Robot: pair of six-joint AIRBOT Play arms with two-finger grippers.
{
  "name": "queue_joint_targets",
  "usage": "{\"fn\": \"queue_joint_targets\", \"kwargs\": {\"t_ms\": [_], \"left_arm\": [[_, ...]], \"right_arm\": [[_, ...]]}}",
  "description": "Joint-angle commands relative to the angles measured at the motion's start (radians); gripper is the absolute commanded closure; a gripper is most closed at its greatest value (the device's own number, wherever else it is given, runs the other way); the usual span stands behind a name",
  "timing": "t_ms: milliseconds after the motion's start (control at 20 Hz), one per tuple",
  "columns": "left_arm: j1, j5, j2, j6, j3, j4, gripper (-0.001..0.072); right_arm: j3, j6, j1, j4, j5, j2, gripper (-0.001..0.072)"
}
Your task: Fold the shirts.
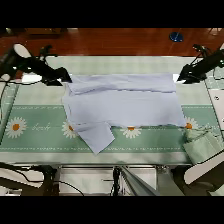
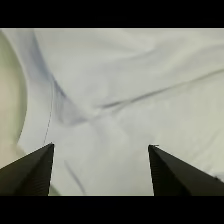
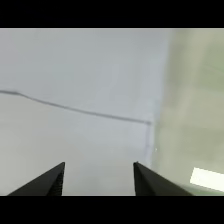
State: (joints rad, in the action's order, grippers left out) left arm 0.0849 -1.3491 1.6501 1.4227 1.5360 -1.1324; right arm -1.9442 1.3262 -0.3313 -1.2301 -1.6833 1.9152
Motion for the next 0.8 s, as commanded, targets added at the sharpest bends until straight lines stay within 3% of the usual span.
{"fn": "queue_joint_targets", "kwargs": {"t_ms": [0, 100, 250, 350, 500, 550, 750], "left_arm": [[0.099, -0.216, -0.122, -0.068, -0.094, 0.003, -0.0002], [0.133, -0.175, -0.235, -0.061, -0.328, 0.015, -0.0008], [0.148, -0.056, -0.385, -0.088, -0.673, 0.053, -0.0008], [0.147, -0.053, -0.441, -0.126, -0.816, 0.113, -0.0008], [0.144, -0.019, -0.481, -0.138, -0.938, 0.161, -0.0008], [0.138, 0.005, -0.480, -0.139, -0.959, 0.170, -0.0008], [0.070, 0.155, -0.476, -0.138, -0.984, 0.258, -0.0006]], "right_arm": [[0.062, 0.011, -0.105, -0.081, -0.126, -0.092, 0.0193], [0.181, 0.005, -0.179, -0.034, -0.118, -0.164, 0.0193], [0.359, -0.033, -0.281, 0.167, -0.063, -0.258, 0.0194], [0.422, -0.049, -0.312, 0.173, -0.047, -0.294, 0.0197], [0.451, -0.057, -0.321, 0.157, -0.026, -0.319, 0.0202], [0.451, -0.057, -0.321, 0.155, -0.021, -0.319, 0.0233], [0.451, -0.056, -0.321, 0.157, -0.023, -0.319, 0.0232]]}}
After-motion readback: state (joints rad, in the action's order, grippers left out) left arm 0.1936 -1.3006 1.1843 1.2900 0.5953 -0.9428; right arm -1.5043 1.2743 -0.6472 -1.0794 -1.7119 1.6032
